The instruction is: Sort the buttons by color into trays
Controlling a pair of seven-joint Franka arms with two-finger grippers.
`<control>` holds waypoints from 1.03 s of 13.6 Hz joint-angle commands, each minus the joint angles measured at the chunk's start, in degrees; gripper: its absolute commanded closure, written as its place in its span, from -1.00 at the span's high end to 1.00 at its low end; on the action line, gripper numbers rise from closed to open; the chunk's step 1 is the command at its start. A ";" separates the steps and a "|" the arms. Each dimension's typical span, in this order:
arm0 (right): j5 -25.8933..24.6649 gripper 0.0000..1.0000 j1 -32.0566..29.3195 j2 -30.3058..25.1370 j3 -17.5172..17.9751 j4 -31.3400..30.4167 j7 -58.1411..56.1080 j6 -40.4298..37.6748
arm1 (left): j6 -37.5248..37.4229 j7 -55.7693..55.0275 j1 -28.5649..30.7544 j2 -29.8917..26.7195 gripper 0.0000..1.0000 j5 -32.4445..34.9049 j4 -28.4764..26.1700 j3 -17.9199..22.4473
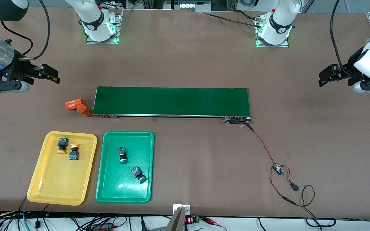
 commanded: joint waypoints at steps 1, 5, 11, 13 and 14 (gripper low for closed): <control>1.04 1.00 -0.75 0.27 0.63 0.61 0.71 0.12 | -1.22 0.54 -0.08 0.04 1.00 -0.83 1.12 0.11; -0.10 1.00 -0.75 0.19 0.63 0.78 0.71 -0.14 | -1.22 0.54 -0.08 0.04 1.00 -0.83 1.12 0.11; -1.42 1.00 -0.75 0.19 0.54 0.78 0.71 -0.15 | -1.40 0.45 -0.08 -0.05 1.00 -0.83 1.03 0.11; -1.42 1.00 -0.75 0.19 0.54 0.78 0.71 -0.15 | -1.75 0.54 -0.08 0.04 1.00 -0.83 1.12 0.11; -1.42 1.00 -0.75 0.19 0.54 0.78 0.71 -0.06 | -1.75 0.45 -0.08 0.04 1.00 -0.83 1.12 0.11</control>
